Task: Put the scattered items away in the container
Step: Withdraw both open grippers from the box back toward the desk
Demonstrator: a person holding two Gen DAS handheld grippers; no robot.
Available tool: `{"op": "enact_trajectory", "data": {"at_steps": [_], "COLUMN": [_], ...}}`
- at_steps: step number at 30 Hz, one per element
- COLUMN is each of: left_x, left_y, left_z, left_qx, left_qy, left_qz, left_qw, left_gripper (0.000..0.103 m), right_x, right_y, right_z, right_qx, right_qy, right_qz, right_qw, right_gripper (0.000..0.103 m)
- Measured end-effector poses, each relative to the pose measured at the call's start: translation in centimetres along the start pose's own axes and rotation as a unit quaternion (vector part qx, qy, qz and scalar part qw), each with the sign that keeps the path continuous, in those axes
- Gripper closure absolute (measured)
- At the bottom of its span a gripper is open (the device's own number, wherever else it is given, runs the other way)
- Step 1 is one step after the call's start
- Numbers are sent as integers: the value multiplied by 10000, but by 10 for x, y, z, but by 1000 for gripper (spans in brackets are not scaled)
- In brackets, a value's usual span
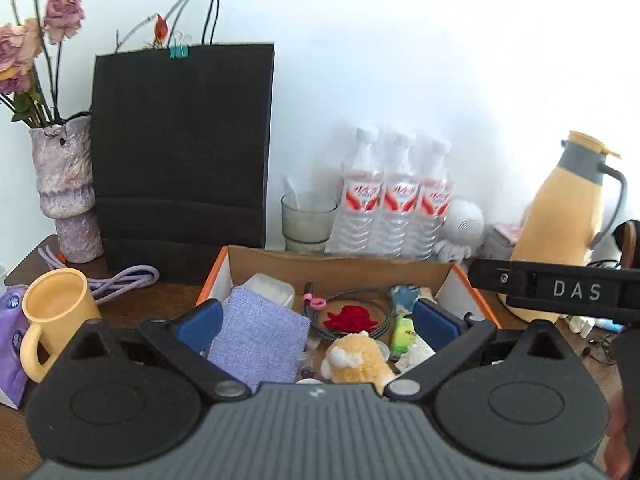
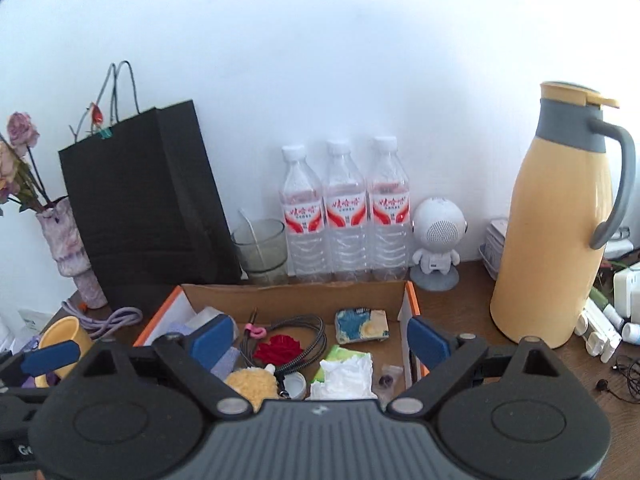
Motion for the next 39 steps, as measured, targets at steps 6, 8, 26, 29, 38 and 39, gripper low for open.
{"op": "enact_trajectory", "data": {"at_steps": [6, 8, 26, 29, 38, 39], "left_x": [7, 8, 0, 3, 1, 3], "left_y": [-36, -59, -180, -181, -155, -149], "left_z": [-46, -67, -191, -195, -193, -191], "left_qx": [364, 494, 122, 62, -282, -285], "left_qy": [196, 210, 306, 457, 358, 389], "left_qz": [165, 116, 318, 331, 229, 180], "left_qw": [9990, 9985, 9990, 9984, 9987, 9987], "left_gripper": [0, 0, 0, 0, 0, 0], "right_x": [7, 10, 26, 26, 31, 31], "right_y": [-34, -50, -188, -193, -161, -152], "right_z": [-57, -77, -221, -221, -211, -208], "right_qx": [597, 597, 369, 352, 63, 15], "right_qy": [212, 252, 56, -33, -273, -308], "right_qz": [-6, -15, -99, -84, -151, -131], "right_qw": [9980, 9979, 9993, 9993, 9995, 9994], "right_gripper": [6, 5, 0, 0, 2, 2]}}
Point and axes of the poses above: each gripper's, at about its wrist camera, not at the fingertips, and y roughly the way its jaws point, x to its right, z to its top, the point moved 3 cm from there along y, roughly the way its jaws point, and after that the axes turned 1 degree about -z, right-handed, at the moved point
